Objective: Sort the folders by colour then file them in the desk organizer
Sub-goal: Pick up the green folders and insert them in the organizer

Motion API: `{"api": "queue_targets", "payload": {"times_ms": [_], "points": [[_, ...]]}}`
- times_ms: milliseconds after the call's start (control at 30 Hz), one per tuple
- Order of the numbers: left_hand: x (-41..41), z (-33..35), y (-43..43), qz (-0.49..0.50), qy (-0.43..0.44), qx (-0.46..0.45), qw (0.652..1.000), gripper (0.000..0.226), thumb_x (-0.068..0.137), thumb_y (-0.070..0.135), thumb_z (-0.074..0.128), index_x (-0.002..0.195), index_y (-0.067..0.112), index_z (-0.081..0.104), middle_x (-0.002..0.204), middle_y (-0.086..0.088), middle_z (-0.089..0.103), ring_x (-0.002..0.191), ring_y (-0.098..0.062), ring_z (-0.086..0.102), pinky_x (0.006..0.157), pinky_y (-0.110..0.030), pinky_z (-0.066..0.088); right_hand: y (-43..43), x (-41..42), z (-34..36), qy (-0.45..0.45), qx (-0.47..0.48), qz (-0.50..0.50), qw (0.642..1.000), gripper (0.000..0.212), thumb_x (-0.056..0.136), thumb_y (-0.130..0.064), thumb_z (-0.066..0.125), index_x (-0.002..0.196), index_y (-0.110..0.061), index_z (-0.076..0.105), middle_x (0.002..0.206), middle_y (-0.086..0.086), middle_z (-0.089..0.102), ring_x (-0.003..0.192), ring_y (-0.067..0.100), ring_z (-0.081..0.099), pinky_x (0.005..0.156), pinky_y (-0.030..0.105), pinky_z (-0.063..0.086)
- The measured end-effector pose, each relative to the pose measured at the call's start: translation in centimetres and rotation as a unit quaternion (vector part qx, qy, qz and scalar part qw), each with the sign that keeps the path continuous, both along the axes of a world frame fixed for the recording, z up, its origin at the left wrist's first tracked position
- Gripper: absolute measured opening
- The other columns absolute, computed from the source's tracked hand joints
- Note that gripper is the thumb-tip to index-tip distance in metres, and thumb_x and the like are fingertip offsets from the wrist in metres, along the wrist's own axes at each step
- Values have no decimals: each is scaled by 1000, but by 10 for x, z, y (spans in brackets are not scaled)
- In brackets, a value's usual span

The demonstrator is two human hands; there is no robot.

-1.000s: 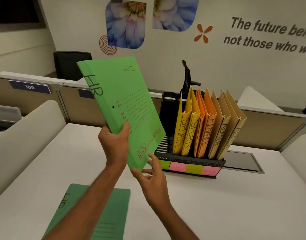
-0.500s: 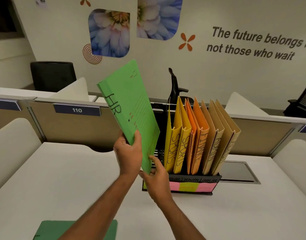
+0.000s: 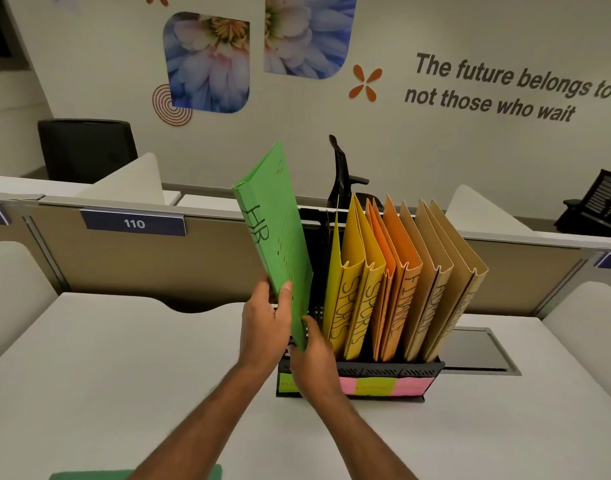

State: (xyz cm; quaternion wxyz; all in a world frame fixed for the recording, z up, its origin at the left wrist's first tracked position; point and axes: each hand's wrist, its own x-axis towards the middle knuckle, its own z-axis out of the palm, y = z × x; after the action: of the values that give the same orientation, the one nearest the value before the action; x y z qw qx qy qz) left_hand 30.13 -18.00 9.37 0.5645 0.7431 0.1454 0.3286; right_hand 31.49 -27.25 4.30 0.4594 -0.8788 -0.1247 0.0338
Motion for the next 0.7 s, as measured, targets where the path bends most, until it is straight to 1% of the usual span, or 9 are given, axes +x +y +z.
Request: {"api": "queue_targets", "payload": {"times_ms": [67, 167, 233, 300, 367, 467, 567, 633, 700], "points": [[0, -4, 0, -6, 7, 5, 1000, 17, 101, 28, 54, 112, 17, 60, 114, 2, 69, 99, -3, 66, 71, -4, 51, 2, 0, -3, -4, -7, -1, 1000, 55, 95, -6, 58, 146, -19, 40, 137, 0, 56, 123, 18, 55, 96, 25, 48], [0, -4, 2, -24, 11, -10, 1000, 19, 101, 28, 53, 115, 17, 59, 118, 0, 69, 108, -14, 67, 83, -19, 58, 3, 2, -4, -7, -1, -5, 1000, 57, 95, -3, 56, 147, -18, 39, 139, 1, 56, 125, 18, 54, 101, 27, 47], [0, -2, 4, -38, 1, -25, 999, 13, 102, 28, 52, 113, 25, 58, 115, 3, 69, 109, -12, 66, 87, -30, 60, 4, 1, -4, -15, 2, -18, 1000, 58, 95, 1, 53, 148, -17, 39, 138, 2, 56, 123, 17, 54, 102, 27, 47], [-1, -1, 3, -59, -12, -43, 997, 10, 102, 28, 52, 108, 34, 56, 113, 9, 68, 109, -9, 66, 88, -34, 60, 4, 0, -6, -29, 5, -43, 999, 60, 94, 5, 48, 149, -15, 37, 143, 2, 52, 131, 17, 49, 107, 26, 43], [-1, -3, 2, -78, -18, -58, 995, 12, 102, 27, 52, 113, 31, 56, 117, 9, 68, 112, -8, 65, 91, -36, 59, 6, -2, -8, -38, 2, -62, 997, 64, 94, 9, 45, 152, -14, 33, 150, 2, 44, 140, 18, 39, 112, 27, 37], [-2, -8, 3, -100, -13, -79, 992, 20, 101, 25, 52, 122, 26, 56, 123, 4, 67, 118, -10, 63, 96, -38, 57, 7, -1, -12, -38, -14, -55, 998, 69, 92, 10, 46, 154, -13, 27, 155, 4, 37, 145, 20, 31, 117, 32, 34], [-4, -13, 10, -121, -9, -87, 989, 21, 101, 22, 53, 118, 34, 57, 120, 11, 68, 116, -6, 64, 97, -36, 57, 8, 4, -15, -27, -40, -35, 998, 69, 93, 6, 50, 154, -12, 25, 155, 7, 38, 144, 22, 35, 117, 34, 35], [-6, -16, 17, -141, 1, -79, 987, 26, 102, 19, 53, 119, 39, 57, 119, 15, 69, 116, -4, 64, 98, -33, 55, 10, 6, -17, -22, -54, -21, 998, 69, 93, 2, 54, 154, -12, 25, 154, 7, 40, 141, 22, 39, 115, 35, 38], [-7, -21, 21, -151, 20, -63, 986, 30, 102, 17, 53, 127, 33, 55, 122, 13, 69, 118, -4, 63, 100, -33, 54, 11, 6, -18, -21, -72, -11, 997, 70, 93, -4, 59, 154, -14, 26, 154, 4, 41, 140, 21, 42, 114, 35, 41]]}}
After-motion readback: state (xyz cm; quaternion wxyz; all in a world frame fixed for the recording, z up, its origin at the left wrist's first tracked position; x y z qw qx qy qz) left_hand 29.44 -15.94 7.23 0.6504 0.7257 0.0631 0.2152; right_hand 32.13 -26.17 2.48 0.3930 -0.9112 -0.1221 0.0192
